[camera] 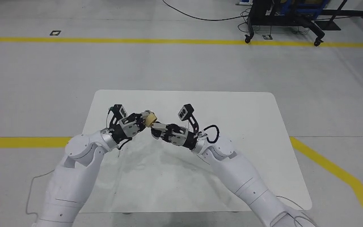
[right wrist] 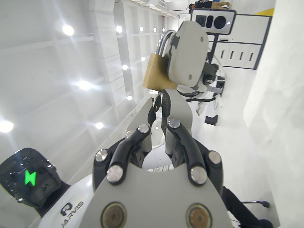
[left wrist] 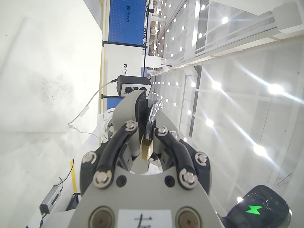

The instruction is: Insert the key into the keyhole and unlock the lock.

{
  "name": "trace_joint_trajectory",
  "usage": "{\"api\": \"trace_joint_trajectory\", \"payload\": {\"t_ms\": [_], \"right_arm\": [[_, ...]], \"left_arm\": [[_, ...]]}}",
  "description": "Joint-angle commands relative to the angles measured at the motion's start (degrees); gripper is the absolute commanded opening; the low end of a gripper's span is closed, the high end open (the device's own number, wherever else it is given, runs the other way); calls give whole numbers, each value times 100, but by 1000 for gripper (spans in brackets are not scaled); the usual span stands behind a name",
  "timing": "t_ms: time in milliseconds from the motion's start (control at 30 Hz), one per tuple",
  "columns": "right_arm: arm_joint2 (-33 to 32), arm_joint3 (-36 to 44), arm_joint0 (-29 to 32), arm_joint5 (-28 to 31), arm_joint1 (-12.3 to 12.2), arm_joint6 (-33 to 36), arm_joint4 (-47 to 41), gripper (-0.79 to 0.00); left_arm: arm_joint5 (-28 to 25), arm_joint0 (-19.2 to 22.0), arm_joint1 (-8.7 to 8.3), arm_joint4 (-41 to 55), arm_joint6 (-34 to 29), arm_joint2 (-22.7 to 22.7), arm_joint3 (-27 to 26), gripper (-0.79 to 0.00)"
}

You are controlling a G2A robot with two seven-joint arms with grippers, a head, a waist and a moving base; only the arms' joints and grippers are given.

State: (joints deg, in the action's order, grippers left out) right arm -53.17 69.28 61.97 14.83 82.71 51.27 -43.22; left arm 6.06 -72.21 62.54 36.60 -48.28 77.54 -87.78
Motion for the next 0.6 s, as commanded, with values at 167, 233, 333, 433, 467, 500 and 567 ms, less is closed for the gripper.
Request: {"api": "trace_joint_trajectory", "payload": {"t_ms": [167, 233, 333, 433, 467, 500, 567], "right_arm": [[-57, -179, -7, -274, 61, 541, -986, -785], [-50, -251, -32, -385, 80, 705, -1188, -785], [-49, -371, -77, -522, 109, 898, -1441, -785], [-51, -457, -101, -656, 140, 1038, -1704, -785], [-58, -492, -115, -657, 147, 1046, -1728, -785], [-64, -518, -127, -632, 152, 1037, -1718, -785], [-68, -547, -139, -600, 162, 1034, -1704, -785]], "left_arm": [[-258, -32, -1, -34, -1, 31, -38, -785], [-389, -48, -2, -76, 27, 51, -62, -785], [-672, -90, -5, -262, 85, 69, -131, -785], [-992, -153, -7, -469, 169, 81, -215, -785], [-1059, -175, -7, -507, 174, 76, -238, -785], [-1103, -193, -6, -526, 181, 76, -249, -785], [-1171, -205, -8, -589, 207, 86, -276, -785]]}}
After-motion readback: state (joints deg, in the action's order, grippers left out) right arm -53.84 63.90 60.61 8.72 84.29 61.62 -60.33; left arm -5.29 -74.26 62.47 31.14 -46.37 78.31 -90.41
